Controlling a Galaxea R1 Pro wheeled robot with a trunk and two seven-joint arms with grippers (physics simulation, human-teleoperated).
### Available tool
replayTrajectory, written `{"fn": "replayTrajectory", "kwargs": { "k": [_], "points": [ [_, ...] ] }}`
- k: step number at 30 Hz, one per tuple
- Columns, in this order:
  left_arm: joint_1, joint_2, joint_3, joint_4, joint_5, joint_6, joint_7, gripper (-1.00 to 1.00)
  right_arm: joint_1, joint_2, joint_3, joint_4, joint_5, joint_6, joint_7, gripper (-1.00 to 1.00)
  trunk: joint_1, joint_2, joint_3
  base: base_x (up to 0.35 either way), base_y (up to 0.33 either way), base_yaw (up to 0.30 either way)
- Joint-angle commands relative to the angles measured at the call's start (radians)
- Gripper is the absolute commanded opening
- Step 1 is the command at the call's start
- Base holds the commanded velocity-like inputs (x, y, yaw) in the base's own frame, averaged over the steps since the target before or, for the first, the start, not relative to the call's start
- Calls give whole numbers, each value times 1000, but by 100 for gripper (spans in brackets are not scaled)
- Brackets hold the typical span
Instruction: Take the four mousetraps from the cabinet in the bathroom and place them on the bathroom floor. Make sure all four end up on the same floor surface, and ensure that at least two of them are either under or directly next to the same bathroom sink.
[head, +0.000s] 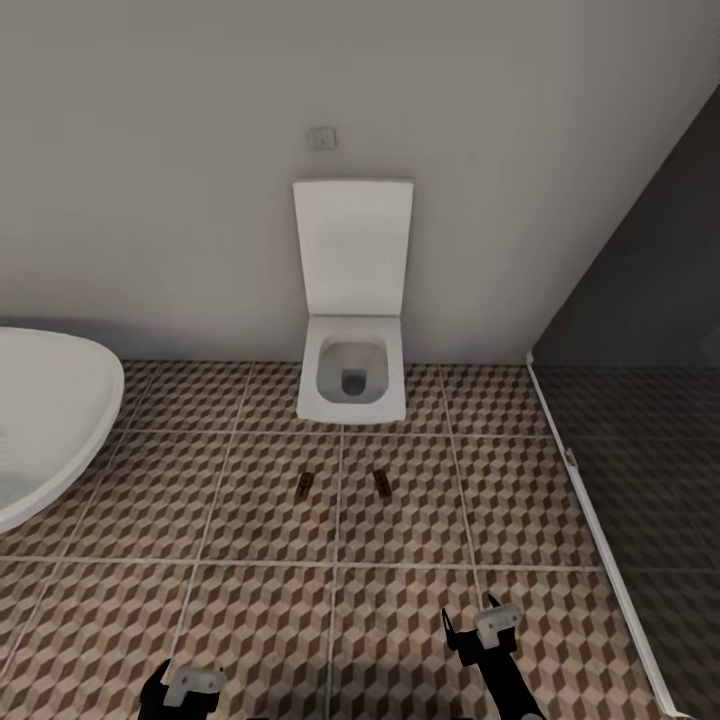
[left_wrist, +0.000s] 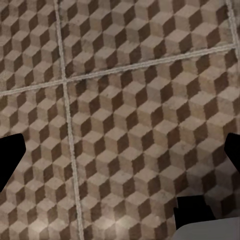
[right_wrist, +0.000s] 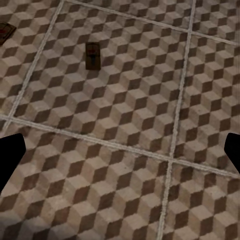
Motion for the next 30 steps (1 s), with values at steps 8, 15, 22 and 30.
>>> {"fn": "replayTrajectory", "kwargs": {
  "k": [8, 15, 22, 30],
  "points": [
    [-1, 0, -8, 1, -1, -3, 8, 100, 1, 1, 3, 1, 8, -1, -10, 100, -31, 56, 38, 0, 0, 0],
    [-1, 1, -7, 2, -1, -3, 8, 100, 1, 2, 3, 1, 8, -1, -12, 100, -58, 105, 71, 0, 0, 0],
    [-1, 1, -7, 2, -1, -2, 8, 100, 1, 2, 3, 1, 8, -1, -12, 100, -84, 154, 104, 0, 0, 0],
    [0, 1, -7, 2, -1, -1, 8, 100, 1, 2, 3, 1, 8, -1, -12, 100, -115, 210, 142, 0, 0, 0]
  ]
}}
